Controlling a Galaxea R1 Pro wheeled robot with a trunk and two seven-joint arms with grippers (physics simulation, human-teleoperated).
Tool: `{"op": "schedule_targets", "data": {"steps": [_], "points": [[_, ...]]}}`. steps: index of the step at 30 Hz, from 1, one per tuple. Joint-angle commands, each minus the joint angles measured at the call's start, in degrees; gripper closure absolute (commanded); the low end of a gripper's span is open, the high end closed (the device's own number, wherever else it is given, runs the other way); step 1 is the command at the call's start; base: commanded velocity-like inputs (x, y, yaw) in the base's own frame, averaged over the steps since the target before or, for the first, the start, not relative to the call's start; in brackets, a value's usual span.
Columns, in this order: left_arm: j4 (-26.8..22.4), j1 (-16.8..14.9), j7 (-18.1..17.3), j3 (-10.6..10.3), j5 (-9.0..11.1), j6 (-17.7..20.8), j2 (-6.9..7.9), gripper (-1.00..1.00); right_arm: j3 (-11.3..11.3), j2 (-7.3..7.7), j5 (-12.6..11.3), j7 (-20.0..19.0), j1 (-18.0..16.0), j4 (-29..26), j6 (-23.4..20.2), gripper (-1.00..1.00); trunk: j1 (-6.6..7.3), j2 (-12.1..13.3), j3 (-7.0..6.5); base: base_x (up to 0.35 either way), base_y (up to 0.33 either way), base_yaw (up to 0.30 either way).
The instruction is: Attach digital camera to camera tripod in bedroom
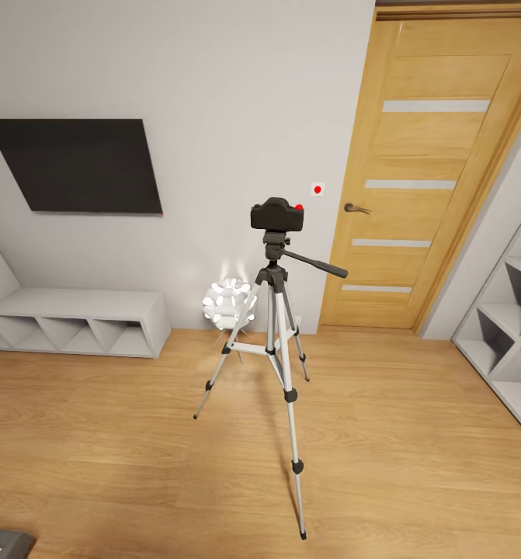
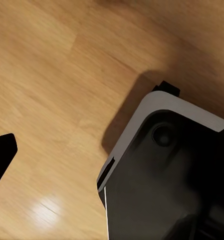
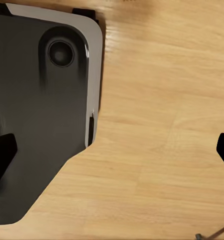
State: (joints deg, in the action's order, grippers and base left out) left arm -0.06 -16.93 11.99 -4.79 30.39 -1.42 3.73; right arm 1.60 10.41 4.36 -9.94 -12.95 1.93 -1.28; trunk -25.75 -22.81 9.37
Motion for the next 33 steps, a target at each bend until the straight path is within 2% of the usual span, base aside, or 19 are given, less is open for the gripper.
{"op": "schedule_targets", "data": {"steps": [1,9,13,33], "points": [[0.0,0.0,0.1,-0.5,0.5,-0.1,0.00,-1.00,0.0,-0.07,0.1,-0.1,-0.1,0.1,0.0,-1.00,-0.03,-0.1,0.11,0.000,0.000,0.000],[0.0,0.0,0.2,-0.5,0.5,-0.1,0.04,-1.00,-0.5,-0.34,-4.3,0.0,-0.1,0.1,0.0,-1.00,-0.03,-0.1,0.04,0.000,0.000,0.000],[-0.1,0.0,0.2,-0.5,0.3,-0.2,0.05,-1.00,-0.6,-0.37,-5.4,0.5,-0.1,0.1,0.0,-1.00,-0.03,-0.1,-0.19,0.000,0.000,0.000],[-0.9,0.0,0.1,-0.5,-0.1,-0.2,0.17,-1.00,-0.6,-0.49,-6.1,2.1,0.0,0.1,0.2,-1.00,-0.03,-0.1,-1.93,0.000,0.000,0.000]]}}
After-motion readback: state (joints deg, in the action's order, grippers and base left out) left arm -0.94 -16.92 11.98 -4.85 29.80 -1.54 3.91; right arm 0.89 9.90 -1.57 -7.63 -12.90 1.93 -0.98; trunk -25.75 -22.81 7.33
